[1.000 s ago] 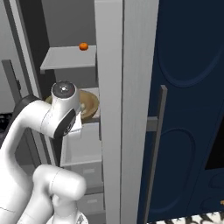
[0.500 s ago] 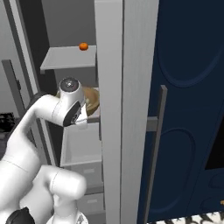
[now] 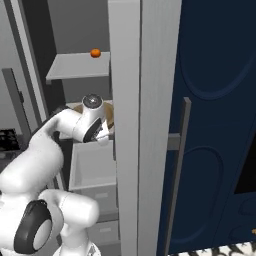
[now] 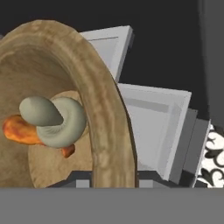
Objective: Pick the chicken drumstick and mushroom from their plates and place them in the bowl. Then put the bowl in the fridge.
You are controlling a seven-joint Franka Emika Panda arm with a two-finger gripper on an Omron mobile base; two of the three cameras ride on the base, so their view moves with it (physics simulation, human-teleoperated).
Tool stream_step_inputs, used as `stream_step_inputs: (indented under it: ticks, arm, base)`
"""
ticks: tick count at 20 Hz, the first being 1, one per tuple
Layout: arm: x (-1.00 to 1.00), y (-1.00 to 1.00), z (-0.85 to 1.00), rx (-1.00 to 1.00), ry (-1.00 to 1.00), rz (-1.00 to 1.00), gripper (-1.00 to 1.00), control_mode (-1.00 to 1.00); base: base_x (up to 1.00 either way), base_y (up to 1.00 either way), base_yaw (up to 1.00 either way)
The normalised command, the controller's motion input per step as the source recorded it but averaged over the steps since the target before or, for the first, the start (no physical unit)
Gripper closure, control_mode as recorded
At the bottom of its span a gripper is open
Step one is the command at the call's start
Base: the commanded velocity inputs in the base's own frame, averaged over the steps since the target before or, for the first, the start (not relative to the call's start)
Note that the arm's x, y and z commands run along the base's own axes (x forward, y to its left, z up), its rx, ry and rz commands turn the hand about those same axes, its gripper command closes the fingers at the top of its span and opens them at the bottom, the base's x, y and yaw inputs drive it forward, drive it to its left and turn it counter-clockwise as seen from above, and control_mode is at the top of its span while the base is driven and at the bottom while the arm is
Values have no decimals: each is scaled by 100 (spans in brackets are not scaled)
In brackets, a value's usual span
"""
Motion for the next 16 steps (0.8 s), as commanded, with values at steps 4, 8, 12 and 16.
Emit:
stream_step_inputs:
  ticks: [4, 8, 12, 16]
  arm:
    - [69, 13, -34, -9, 0, 0, 100, -100]
    - [61, 1, -28, -5, 0, 0, 100, -100]
    - [54, 7, -21, -6, 0, 0, 100, -100]
    - [63, 34, -15, -9, -6, 0, -100, -100]
  base:
    - [0, 0, 0]
    - [0, 0, 0]
    - [0, 0, 0]
    - [0, 0, 0]
